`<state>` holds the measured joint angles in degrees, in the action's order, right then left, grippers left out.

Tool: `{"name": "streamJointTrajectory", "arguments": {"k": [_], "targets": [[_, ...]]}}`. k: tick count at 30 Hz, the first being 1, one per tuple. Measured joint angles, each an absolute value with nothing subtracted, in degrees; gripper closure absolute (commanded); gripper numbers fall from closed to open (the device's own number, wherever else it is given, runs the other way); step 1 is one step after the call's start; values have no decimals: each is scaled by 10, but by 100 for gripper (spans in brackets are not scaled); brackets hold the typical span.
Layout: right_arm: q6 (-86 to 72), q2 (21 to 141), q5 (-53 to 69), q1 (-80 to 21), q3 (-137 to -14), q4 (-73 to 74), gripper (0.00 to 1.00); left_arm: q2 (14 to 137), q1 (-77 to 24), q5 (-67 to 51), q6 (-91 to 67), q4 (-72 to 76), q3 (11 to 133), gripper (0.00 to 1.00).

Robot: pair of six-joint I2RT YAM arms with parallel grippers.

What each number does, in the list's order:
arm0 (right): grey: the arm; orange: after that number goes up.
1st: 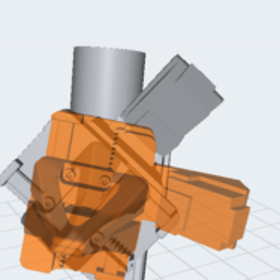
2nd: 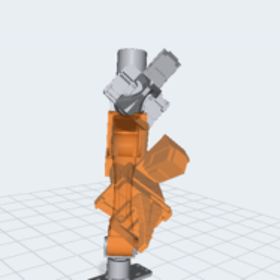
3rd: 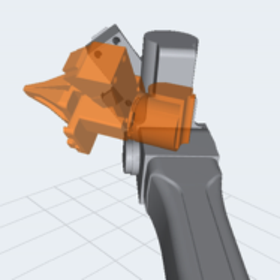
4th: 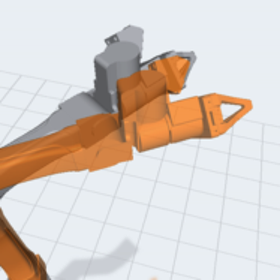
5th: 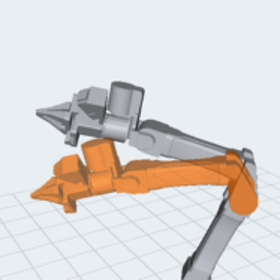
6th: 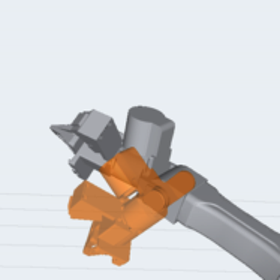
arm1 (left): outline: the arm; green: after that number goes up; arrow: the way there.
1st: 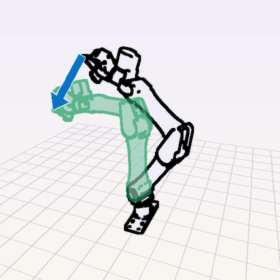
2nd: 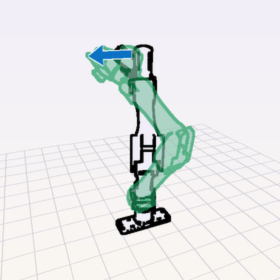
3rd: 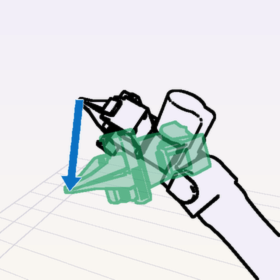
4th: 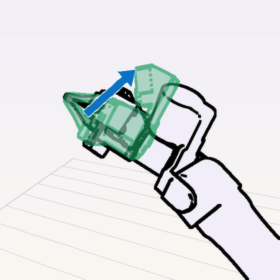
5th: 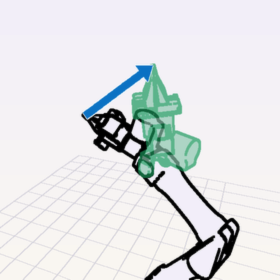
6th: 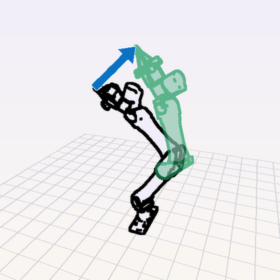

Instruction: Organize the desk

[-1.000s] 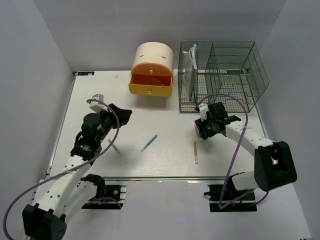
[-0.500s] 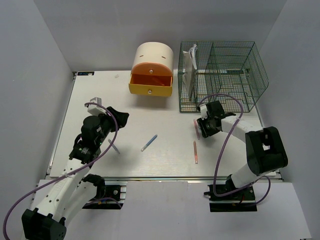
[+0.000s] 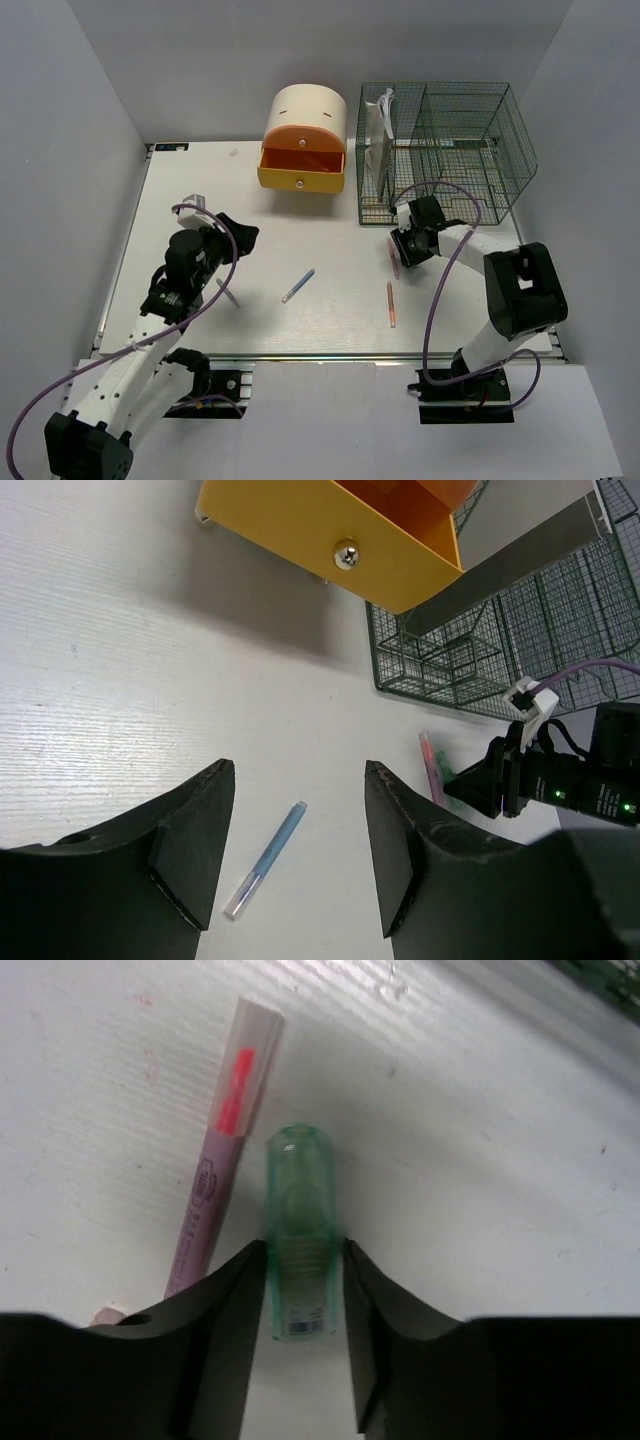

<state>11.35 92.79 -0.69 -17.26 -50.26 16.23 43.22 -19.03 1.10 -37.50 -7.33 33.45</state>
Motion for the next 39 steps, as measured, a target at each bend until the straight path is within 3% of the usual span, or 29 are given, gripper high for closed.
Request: {"name": "streamJointTrajectory", "arguments": {"k": [4, 7, 13, 21, 26, 31, 39], "targets": [[124, 939, -3, -172, -513, 151, 92, 439, -190, 11, -375, -73, 335, 35], [135, 937, -1, -171, -509, 148, 100, 441, -190, 11, -375, -73, 335, 35], [207, 869, 25, -168, -485, 169, 100, 441, -190, 11, -375, -71, 334, 35], [454, 769, 270, -168, -590, 239, 100, 470, -190, -4, -375, -34, 333, 35], [482, 878, 374, -183, -767, 250, 100, 484, -190, -12, -375, -30, 333, 35], [437, 1011, 390, -203, -961, 212, 100, 471, -190, -13, -375, -29, 333, 35], [402, 1120, 372, -249, -1109, 159, 98, 446, -192, -13, -377, -30, 330, 35]]}}
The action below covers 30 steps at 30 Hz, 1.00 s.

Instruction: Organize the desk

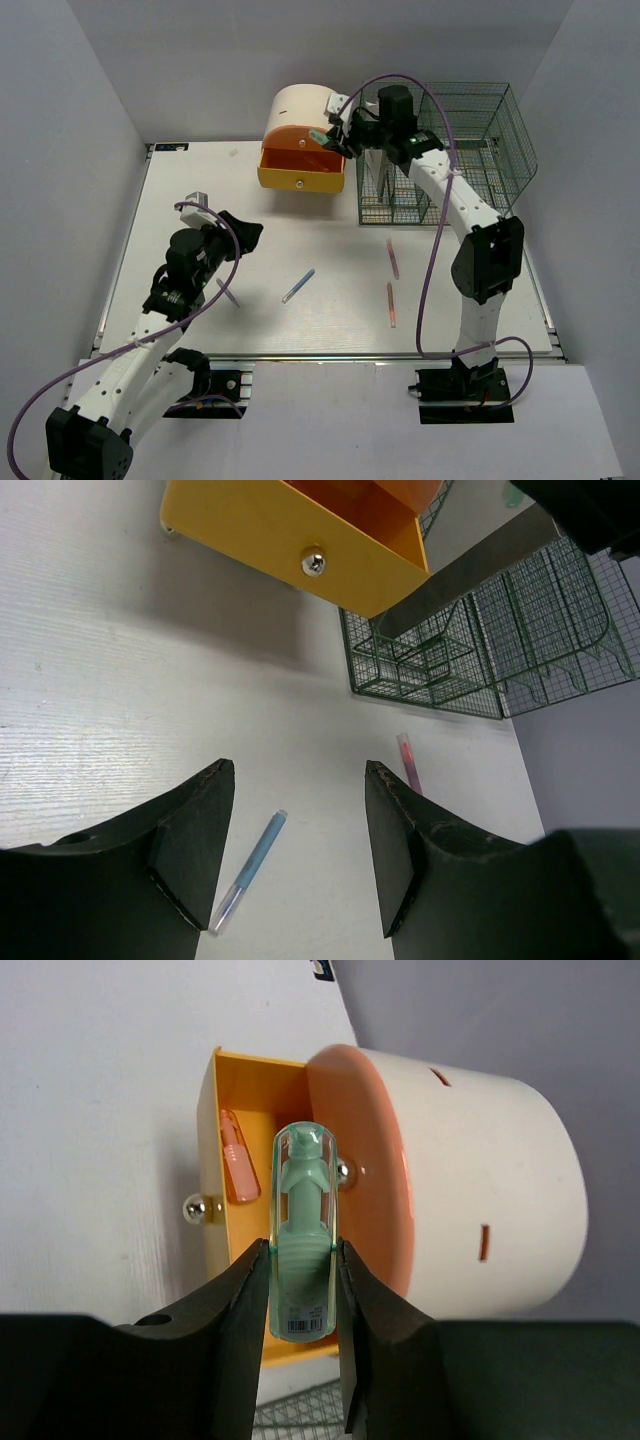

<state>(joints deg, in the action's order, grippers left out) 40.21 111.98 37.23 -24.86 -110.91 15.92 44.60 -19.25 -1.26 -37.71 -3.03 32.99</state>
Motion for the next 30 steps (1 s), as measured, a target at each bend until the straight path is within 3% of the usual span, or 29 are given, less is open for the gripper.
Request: {"name": "streamJointTrajectory", "arguments": {"k": [5, 16, 22, 25, 26, 28, 29, 30], "targets": [[401, 1155, 355, -274, -1116, 144, 91, 444, -192, -13, -378, -34, 329, 35], [433, 1196, 274, -287, -1124, 139, 53, 432, -192, -12, -380, -45, 329, 35], [441, 1196, 265, -287, -1124, 139, 51, 432, -192, -13, -380, -45, 329, 35], [439, 1196, 270, -287, -1124, 138, 56, 432, -192, -13, -380, -45, 329, 35], [438, 1196, 274, -287, -1124, 138, 72, 433, -192, -13, -380, -45, 329, 35], [436, 1194, 302, -286, -1124, 138, 94, 433, -192, -13, -380, -45, 329, 35], [438, 1193, 321, -285, -1125, 140, 100, 433, -192, -13, -380, -45, 329, 35], [443, 1190, 348, -283, -1125, 149, 100, 433, -192, -13, -380, -45, 329, 35]]}}
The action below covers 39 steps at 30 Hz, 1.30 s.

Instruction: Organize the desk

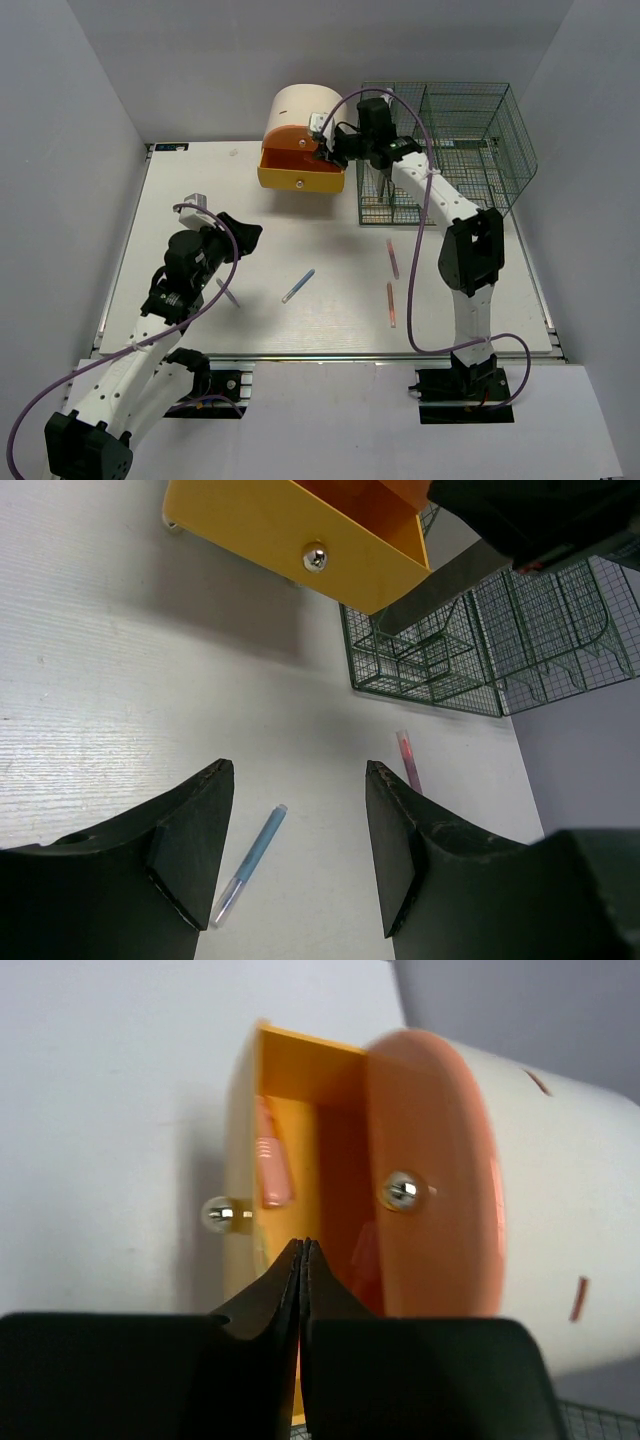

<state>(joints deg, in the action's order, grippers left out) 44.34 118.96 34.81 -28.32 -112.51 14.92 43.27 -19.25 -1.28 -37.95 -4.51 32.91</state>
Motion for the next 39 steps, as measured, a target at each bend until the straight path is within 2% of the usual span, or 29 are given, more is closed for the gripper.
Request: {"name": "streamJointTrajectory", "arguments": {"k": [5, 9, 27, 39], "targets": [[515, 1179, 450, -284, -1145, 247, 100, 433, -192, -13, -380, -45, 329, 35], [555, 1179, 451, -295, -1165, 300, 100, 430, -192, -12, -379, -51, 329, 35], [575, 1237, 214, -340, -1164, 296, 100, 423, -192, -12, -380, -60, 326, 35], [556, 1274, 86, -353, -1164, 213, 100, 423, -192, -12, -380, -60, 326, 35]]}}
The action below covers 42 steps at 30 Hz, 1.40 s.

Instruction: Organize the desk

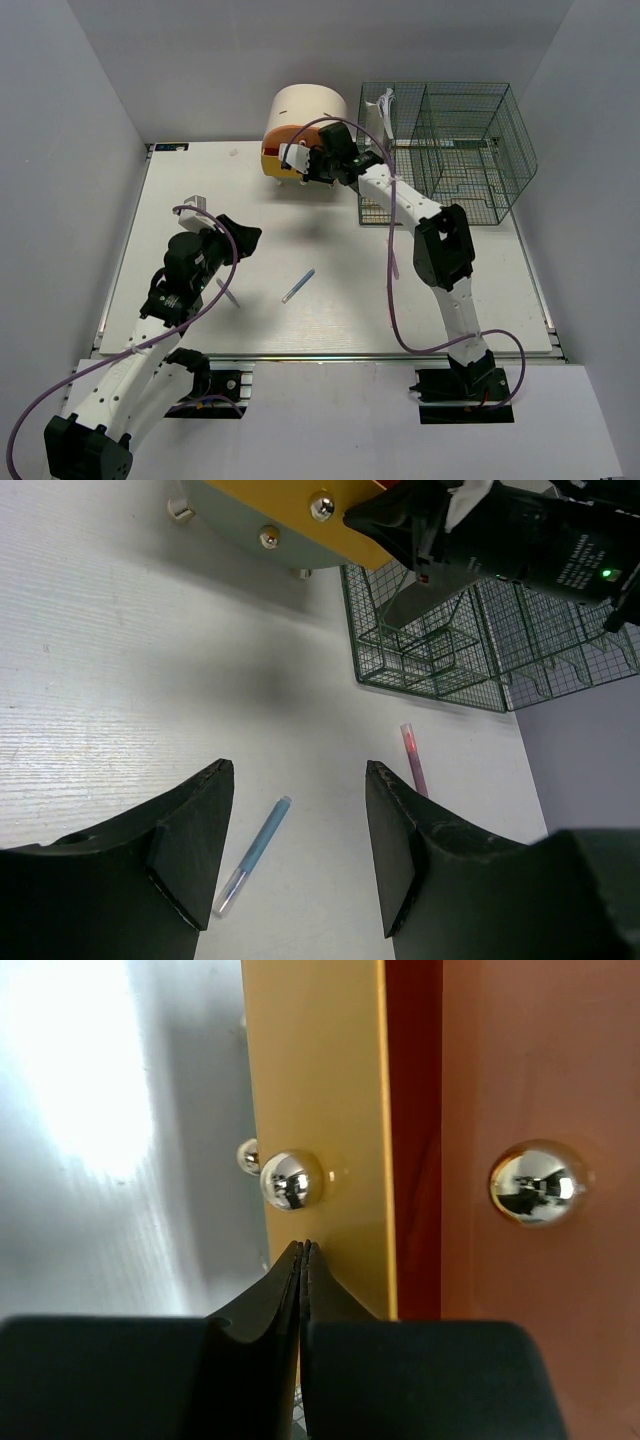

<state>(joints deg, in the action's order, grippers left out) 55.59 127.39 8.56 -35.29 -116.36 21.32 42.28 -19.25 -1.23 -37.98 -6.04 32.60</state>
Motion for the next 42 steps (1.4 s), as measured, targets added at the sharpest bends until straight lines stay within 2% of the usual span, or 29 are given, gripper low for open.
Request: {"name": "streamJointTrajectory", "arguments": {"k": [13, 19, 24, 42], "targets": [[547, 1317, -1, -354, -1174, 161, 100, 424, -192, 2, -380, -67, 326, 35], [542, 1316, 12, -353, -1173, 158, 100, 435, -192, 2, -380, -63, 326, 35], [527, 1284, 35, -353, -1125, 150, 100, 458, -192, -4, -382, -45, 326, 35], [451, 1342, 8, -351, -1217, 114, 100, 485, -192, -24, -390, -25, 335, 35]]}}
